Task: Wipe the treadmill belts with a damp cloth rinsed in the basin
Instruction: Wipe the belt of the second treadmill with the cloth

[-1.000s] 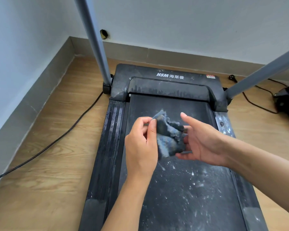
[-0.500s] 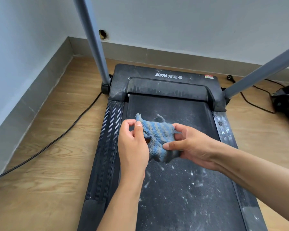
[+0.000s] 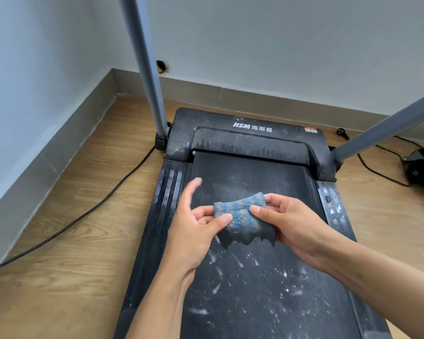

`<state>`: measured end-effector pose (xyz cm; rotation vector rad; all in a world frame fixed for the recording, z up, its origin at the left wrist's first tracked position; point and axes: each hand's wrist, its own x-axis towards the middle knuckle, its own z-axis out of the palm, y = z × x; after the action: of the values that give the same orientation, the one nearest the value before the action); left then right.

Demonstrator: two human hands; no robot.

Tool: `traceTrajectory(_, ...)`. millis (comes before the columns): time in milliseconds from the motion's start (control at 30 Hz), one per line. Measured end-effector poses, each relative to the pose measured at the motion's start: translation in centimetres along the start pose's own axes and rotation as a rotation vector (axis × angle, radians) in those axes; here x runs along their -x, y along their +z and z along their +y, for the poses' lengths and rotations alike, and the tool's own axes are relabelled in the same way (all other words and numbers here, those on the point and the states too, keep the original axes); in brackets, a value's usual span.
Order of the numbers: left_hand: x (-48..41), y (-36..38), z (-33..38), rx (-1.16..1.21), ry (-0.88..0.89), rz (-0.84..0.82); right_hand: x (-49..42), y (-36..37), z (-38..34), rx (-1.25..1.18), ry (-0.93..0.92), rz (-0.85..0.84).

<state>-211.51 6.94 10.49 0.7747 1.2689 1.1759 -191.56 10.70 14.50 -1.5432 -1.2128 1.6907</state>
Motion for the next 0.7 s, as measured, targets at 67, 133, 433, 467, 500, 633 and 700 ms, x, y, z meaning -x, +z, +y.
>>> traceTrajectory(67, -0.1, 0.0, 0.2, -0.115, 0.065, 0.004, -0.1, -0.2, -0.1, 0.034, -0.040, 0.037)
traceTrajectory(133, 0.0, 0.2, 0.4, -0.215, 0.114, 0.032, -0.2, -0.3, -0.2, 0.036, -0.065, 0.083)
traceTrajectory(433, -0.6, -0.8, 0.9, -0.285, 0.019, -0.137, -0.2, -1.0, -0.6, 0.160, -0.144, 0.010)
traceTrajectory(467, -0.7, -1.0, 0.9, -0.350, 0.040, -0.133, -0.2, -1.1, -0.6, 0.209, -0.146, 0.005)
traceTrajectory(500, -0.8, -1.2, 0.8, -0.461, 0.077, -0.112, -0.2, -1.2, -0.5, 0.257, -0.147, -0.002)
traceTrajectory(633, -1.1, -1.3, 0.7, -0.739, 0.273, -0.096, 0.0, -1.1, -0.6, 0.294, -0.098, -0.099)
traceTrajectory(700, -1.0, -1.5, 0.8, -0.646, 0.271, -0.199, 0.0, -1.0, -0.4, 0.335, -0.072, -0.148)
